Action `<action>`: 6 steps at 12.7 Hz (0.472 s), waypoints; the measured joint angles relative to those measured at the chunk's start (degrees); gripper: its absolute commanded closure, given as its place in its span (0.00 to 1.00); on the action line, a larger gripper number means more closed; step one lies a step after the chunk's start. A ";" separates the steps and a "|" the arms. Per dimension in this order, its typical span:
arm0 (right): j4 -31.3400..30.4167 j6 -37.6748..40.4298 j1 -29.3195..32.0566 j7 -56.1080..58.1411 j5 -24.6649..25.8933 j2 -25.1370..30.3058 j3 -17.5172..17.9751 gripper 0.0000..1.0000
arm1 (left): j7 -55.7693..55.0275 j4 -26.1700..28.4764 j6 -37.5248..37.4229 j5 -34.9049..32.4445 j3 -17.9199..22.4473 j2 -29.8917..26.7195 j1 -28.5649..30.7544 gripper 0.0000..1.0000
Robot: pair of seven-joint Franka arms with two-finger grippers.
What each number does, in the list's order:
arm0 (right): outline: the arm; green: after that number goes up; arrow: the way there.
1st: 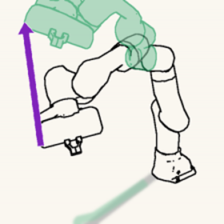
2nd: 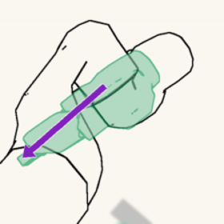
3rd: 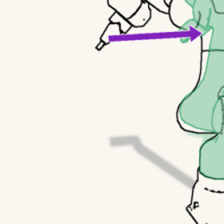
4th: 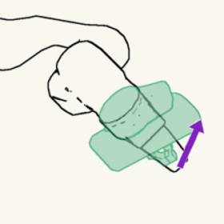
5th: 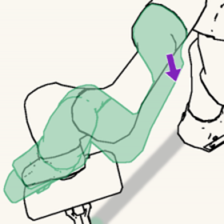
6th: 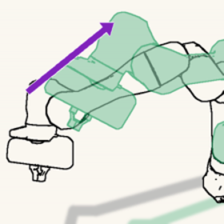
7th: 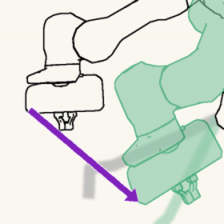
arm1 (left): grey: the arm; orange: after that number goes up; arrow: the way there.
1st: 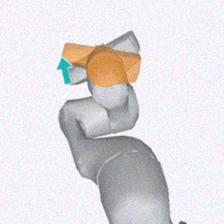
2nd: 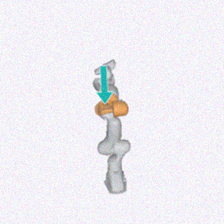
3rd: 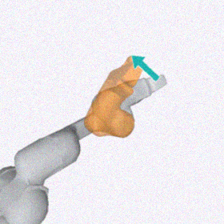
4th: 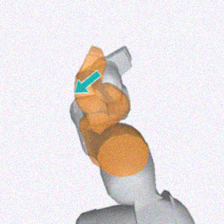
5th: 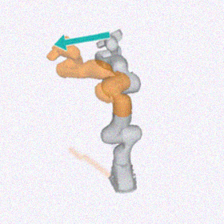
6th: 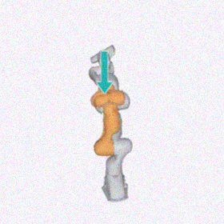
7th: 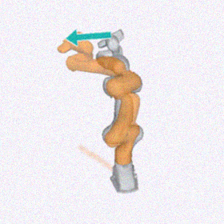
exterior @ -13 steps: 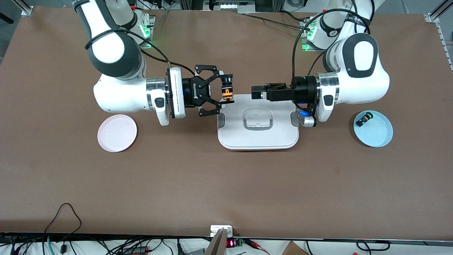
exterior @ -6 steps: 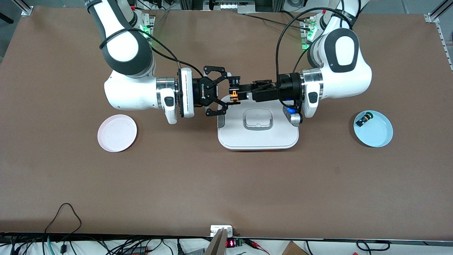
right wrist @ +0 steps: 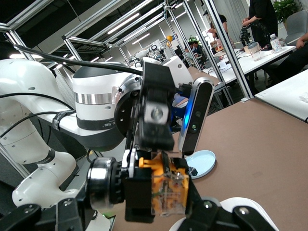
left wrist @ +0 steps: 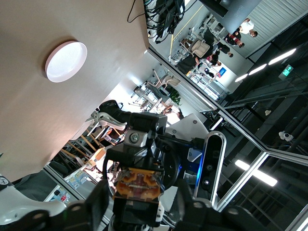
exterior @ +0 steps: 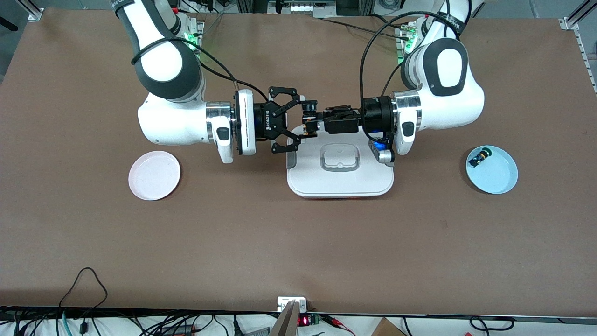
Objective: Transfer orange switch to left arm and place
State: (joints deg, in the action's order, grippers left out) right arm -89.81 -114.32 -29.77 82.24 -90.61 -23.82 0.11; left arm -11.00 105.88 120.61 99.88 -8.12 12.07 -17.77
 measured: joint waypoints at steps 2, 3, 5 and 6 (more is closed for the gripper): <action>-0.03 -0.17 0.00 -0.23 -0.21 0.00 -0.11 0.73 | 1.41 -0.02 0.00 0.00 -0.06 0.25 0.00 1.00; -0.06 -0.19 0.00 -0.18 -0.21 0.00 -0.12 0.73 | 2.14 -0.03 0.00 0.00 -0.07 0.29 0.00 1.00; -0.07 -0.21 0.00 0.02 -0.21 0.00 -0.12 0.48 | 2.86 -0.05 0.00 0.00 -0.07 0.32 0.00 1.00; -0.07 -0.22 0.00 0.05 -0.21 0.00 -0.12 0.01 | 2.96 -0.05 0.00 0.00 -0.08 0.33 0.00 1.00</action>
State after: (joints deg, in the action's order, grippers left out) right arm -89.89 -114.54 -29.76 82.29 -90.82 -23.82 -0.01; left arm -8.04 105.83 120.61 99.88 -8.20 12.40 -17.77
